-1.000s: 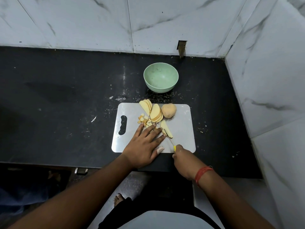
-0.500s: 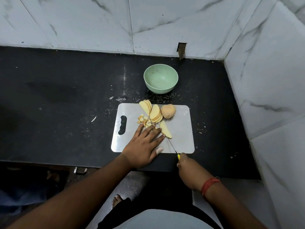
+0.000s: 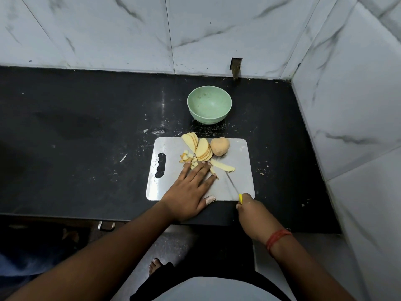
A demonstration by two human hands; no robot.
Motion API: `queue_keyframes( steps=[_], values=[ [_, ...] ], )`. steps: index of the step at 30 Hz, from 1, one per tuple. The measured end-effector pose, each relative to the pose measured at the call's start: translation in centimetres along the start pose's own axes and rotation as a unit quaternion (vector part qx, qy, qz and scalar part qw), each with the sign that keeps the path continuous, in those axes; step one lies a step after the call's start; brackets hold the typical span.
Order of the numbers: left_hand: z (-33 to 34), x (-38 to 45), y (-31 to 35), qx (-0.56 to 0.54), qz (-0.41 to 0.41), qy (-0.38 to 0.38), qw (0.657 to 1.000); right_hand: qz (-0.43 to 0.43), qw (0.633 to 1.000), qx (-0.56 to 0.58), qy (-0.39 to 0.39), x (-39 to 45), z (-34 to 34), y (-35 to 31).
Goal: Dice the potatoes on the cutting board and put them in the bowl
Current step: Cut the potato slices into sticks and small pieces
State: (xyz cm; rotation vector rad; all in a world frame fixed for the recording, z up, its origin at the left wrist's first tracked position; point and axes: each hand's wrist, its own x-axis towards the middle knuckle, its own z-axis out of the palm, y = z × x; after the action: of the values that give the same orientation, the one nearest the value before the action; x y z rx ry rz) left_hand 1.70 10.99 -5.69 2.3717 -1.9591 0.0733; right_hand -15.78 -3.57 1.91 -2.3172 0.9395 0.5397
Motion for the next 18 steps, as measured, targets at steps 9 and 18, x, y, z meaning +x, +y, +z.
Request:
queue_keyframes(
  steps=[9,18],
  values=[
    [0.1,1.3,1.5,0.015,-0.001,0.032,0.999,-0.009,0.999,0.034,0.018,0.0,-0.7,-0.6],
    [0.6,0.6,2.1,-0.011,-0.056,0.073,0.996,-0.005,0.999,0.038,0.01,-0.4,0.1,-0.7]
  ],
)
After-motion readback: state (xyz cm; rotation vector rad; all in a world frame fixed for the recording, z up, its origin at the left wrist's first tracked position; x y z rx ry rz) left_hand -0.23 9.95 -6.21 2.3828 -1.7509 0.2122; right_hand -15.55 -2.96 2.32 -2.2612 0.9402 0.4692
